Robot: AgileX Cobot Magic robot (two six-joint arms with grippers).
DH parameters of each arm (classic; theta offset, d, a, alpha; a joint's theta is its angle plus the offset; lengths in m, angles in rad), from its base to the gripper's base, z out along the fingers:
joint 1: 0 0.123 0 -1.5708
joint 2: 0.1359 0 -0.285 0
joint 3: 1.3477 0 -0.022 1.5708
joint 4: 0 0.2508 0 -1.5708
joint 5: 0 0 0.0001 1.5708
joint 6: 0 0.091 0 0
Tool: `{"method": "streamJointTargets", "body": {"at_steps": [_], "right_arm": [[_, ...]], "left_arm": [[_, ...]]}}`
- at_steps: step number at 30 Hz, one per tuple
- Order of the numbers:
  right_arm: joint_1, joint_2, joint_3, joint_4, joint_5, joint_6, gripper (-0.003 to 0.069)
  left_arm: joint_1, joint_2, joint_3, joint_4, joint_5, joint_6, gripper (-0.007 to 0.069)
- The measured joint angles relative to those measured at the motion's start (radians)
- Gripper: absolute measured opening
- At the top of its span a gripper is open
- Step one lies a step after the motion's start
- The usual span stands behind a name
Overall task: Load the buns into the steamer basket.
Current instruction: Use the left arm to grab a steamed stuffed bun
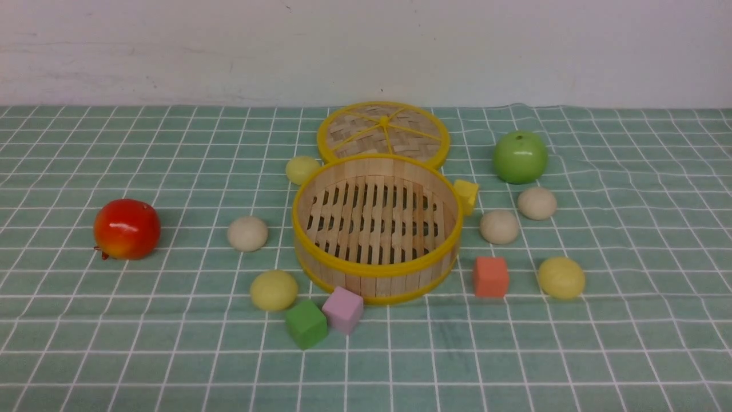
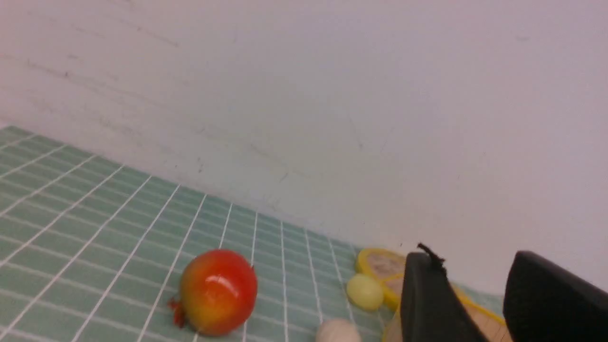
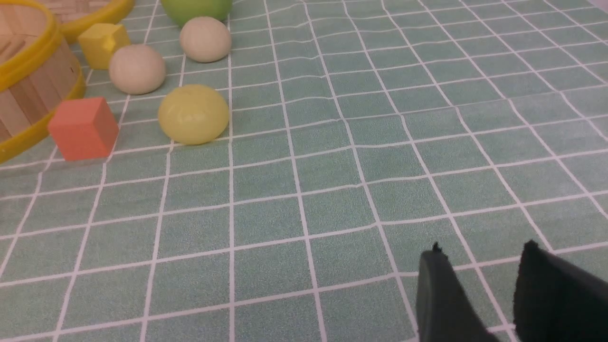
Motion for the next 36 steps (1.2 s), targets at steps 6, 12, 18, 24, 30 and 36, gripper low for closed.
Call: {"method": "streamJointTargets", "body": {"at_steps": [6,12,18,24,30,36], "right_arm": [[0.000,0.000,0.000,-0.001,0.000,0.000,0.0240],[0.000,0.000,0.000,-0.001,0.000,0.000,0.0240],[0.000,0.000,0.000,0.000,0.000,0.000,0.0240],[0.000,0.000,0.000,0.000,0.000,0.000,0.0240],[0.000,0.000,0.000,0.000,0.000,0.000,0.0240],[0.000,0.000,0.000,0.000,0.000,0.000,0.0240]], "left_arm": [[0.000,0.022,-0.205,-0.005,0.043,0.000,0.0238],[0.000,0.202,-0.459,-0.007,0.296,0.000,0.0238],[0.000,0.353,-0.500,-0.003,0.579,0.003,0.0238],[0.000,0.493,-0.488,-0.004,0.672,-0.008,0.0238],[0.000,0.695,-0.501,-0.126,0.685,-0.021,0.0238],[0.000,0.990,-0.705,-0.238,0.817,0.133,0.0238]]}}
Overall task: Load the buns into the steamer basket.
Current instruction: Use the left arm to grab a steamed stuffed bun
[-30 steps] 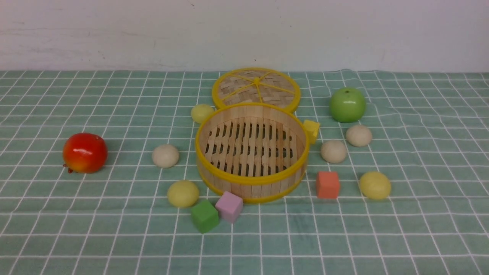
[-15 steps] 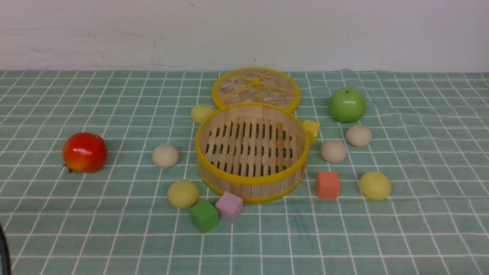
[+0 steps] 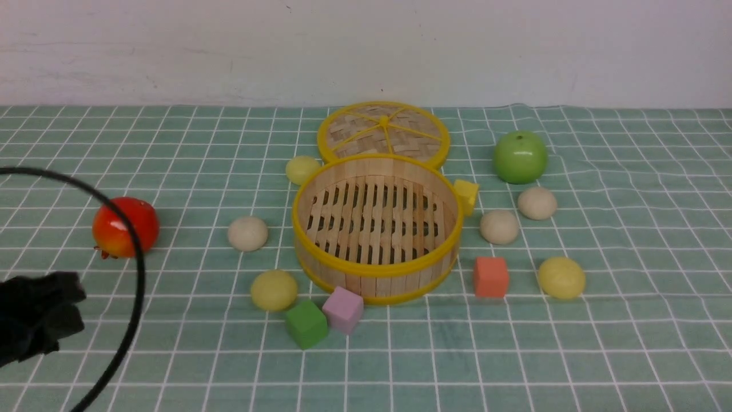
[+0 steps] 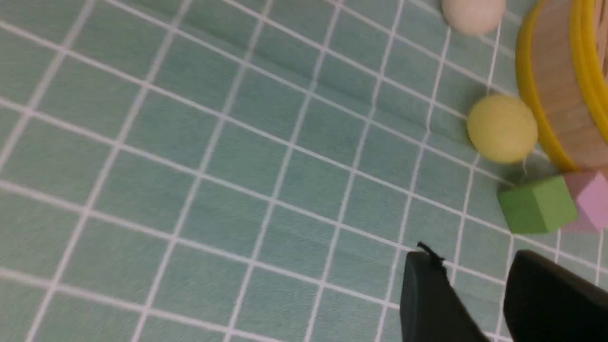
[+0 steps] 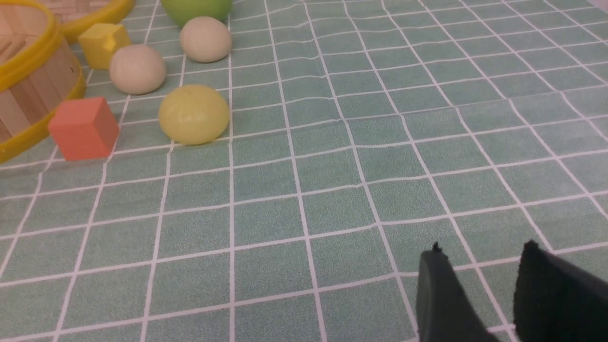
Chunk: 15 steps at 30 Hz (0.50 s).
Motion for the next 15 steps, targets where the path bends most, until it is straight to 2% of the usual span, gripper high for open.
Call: {"method": "streamJointTargets", "body": {"at_steps": [3,4,7,11,15], "right_arm": [[0.000,0.000,0.000,0.000,0.000,0.000,0.0240],[0.000,0.000,0.000,0.000,0.000,0.000,0.0240],[0.000,0.000,0.000,0.000,0.000,0.000,0.0240],[0.000,0.000,0.000,0.000,0.000,0.000,0.0240],[0.000,0.000,0.000,0.000,0.000,0.000,0.0240]], "left_arm": [[-0.007,0.104,-0.078,-0.077,0.038,0.095,0.0238],[-0.030,0.175,-0.146,-0.133,0.057,0.179,0.0238],[-0.104,0.321,-0.262,-0.208,0.073,0.279,0.0238],[-0.181,0.516,-0.434,-0.208,0.149,0.289,0.0238],[-0.271,0.739,-0.664,-0.081,0.277,0.243,0.0238]]}}
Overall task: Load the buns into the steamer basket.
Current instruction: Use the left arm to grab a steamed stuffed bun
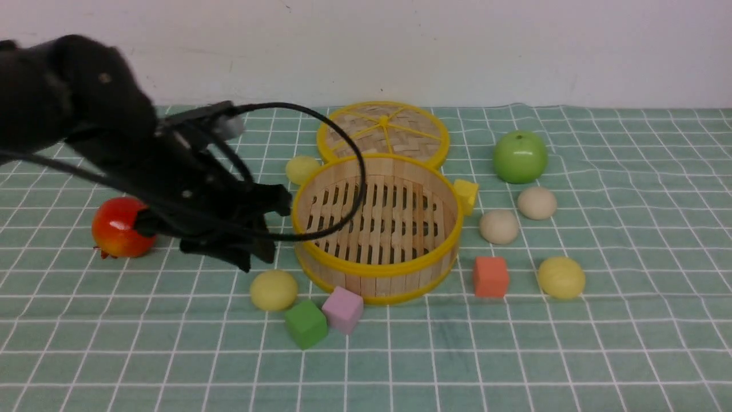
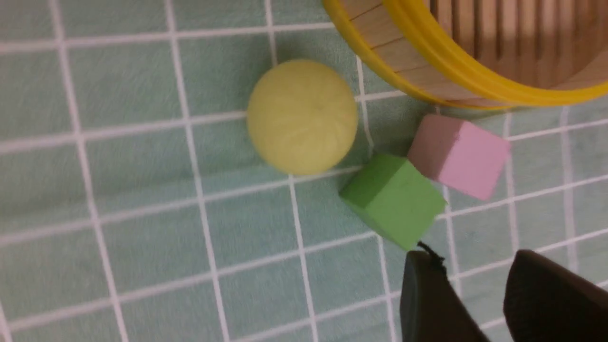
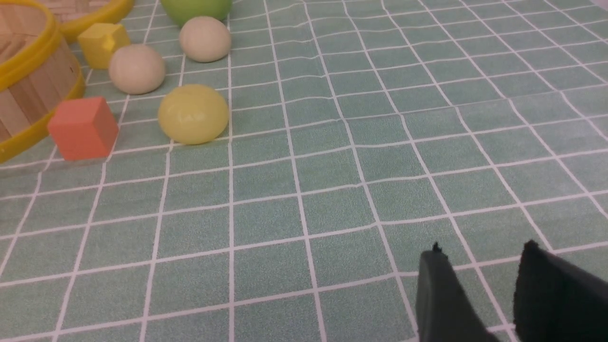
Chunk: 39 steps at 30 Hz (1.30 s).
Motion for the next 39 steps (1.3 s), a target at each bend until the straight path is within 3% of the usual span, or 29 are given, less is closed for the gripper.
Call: {"method": "streamJointTargets", "body": {"at_steps": [4,9,19,31,39], "right_arm": [[0.000,0.000,0.000,0.000,0.000,0.000,0.0240],[0.000,0.000,0.000,0.000,0.000,0.000,0.0240],[0.000,0.000,0.000,0.000,0.000,0.000,0.0240],[0.000,0.000,0.000,0.000,0.000,0.000,0.0240],[0.000,0.000,0.000,0.000,0.000,0.000,0.0240]], "left_arm": [[-0.084,0.141,-0.150,0.215,0.080,-0.122,0.0238],[-0.130,0.223,-0.205,0.379,0.092,-0.257,0.0238],[-0.135,0.292,-0.208,0.430,-0.001,-0.294,0.0238],[-0.135,0.346,-0.210,0.440,0.005,-0.317,0.0229],[-0.135,0.355,-0.213,0.440,0.007,-0.317,0.0023]]}}
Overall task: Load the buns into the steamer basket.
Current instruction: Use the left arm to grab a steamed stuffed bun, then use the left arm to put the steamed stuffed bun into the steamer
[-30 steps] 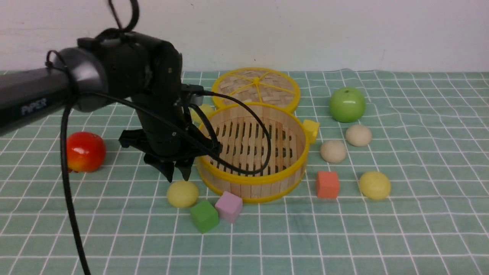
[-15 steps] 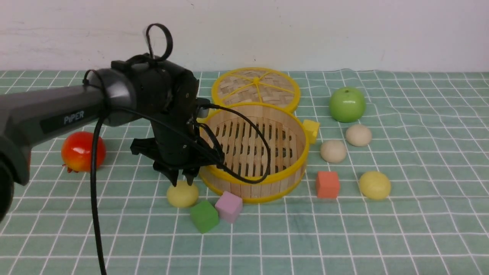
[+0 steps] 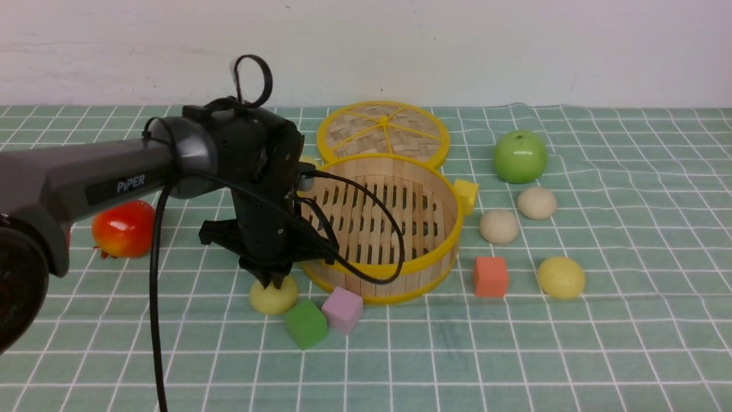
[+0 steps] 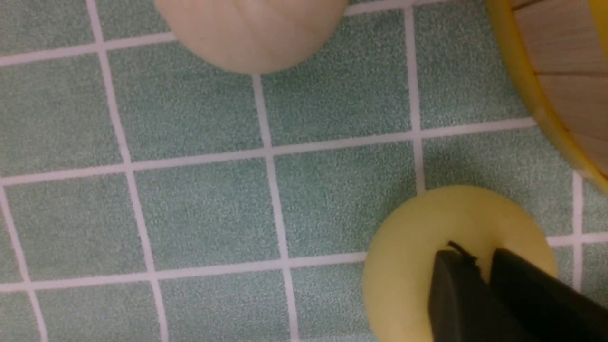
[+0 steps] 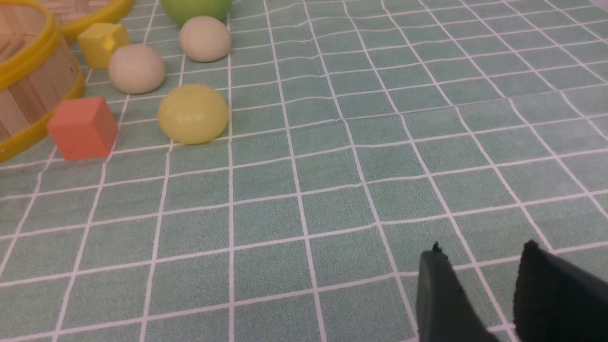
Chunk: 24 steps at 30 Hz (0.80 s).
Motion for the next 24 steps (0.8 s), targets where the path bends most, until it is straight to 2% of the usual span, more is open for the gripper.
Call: {"method": "streamJointTargets", "body": {"at_steps": [1,7,12,17,24], "right_arm": [[0.000,0.000,0.000,0.000,0.000,0.000,0.0240],[0.000,0.000,0.000,0.000,0.000,0.000,0.0240],[0.000,0.000,0.000,0.000,0.000,0.000,0.0240],[0.000,0.000,0.000,0.000,0.000,0.000,0.0240],[0.000,0.000,0.000,0.000,0.000,0.000,0.0240]], "left_arm": [[0.000,-0.001,0.000,0.000,0.007,0.004,-0.0010],[0.001,-0.053,-0.023,-0.003,0.082,0.036,-0.0013],[0.004,-0.115,-0.187,-0.025,0.150,0.053,-0.0013],[-0.024,-0.110,-0.317,-0.103,0.150,0.102,-0.0013],[-0.055,0.017,-0.362,-0.148,0.116,0.117,-0.0013]]}}
